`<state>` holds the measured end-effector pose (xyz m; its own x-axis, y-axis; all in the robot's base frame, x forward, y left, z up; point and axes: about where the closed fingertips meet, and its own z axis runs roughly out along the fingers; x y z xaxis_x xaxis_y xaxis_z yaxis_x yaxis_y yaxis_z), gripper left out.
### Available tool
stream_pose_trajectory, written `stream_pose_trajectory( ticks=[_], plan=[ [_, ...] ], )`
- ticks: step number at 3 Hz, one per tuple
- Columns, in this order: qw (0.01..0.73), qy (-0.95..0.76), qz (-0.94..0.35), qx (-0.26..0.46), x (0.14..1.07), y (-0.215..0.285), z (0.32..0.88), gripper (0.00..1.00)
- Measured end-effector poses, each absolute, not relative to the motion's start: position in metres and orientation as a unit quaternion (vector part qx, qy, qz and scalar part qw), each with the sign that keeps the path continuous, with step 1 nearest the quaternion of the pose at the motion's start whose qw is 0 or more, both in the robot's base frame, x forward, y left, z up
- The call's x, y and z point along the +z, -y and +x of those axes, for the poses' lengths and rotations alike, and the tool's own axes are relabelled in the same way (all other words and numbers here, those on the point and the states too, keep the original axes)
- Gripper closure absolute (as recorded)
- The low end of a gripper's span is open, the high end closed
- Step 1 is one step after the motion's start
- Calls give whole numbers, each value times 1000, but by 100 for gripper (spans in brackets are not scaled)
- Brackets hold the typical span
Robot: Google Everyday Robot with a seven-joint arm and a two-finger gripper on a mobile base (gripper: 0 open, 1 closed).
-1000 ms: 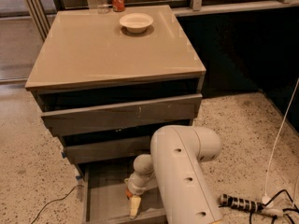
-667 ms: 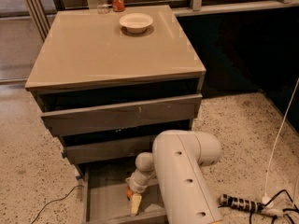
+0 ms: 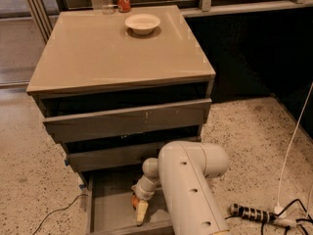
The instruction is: Pick orange from bottom drawer and place on counter
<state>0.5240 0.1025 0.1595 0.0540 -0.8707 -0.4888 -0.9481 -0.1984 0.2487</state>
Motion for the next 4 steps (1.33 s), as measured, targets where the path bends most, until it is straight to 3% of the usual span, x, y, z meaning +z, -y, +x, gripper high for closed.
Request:
stream_pose_trajectory(
  ticks=[1, 2, 3, 4],
  plan=[
    [70, -629, -723, 278, 159, -103, 524, 0],
    [70, -629, -723, 278, 159, -103, 524, 18],
    [70, -629, -723, 278, 159, -103, 524, 50],
    [70, -629, -723, 278, 159, -103, 524, 70]
  ],
)
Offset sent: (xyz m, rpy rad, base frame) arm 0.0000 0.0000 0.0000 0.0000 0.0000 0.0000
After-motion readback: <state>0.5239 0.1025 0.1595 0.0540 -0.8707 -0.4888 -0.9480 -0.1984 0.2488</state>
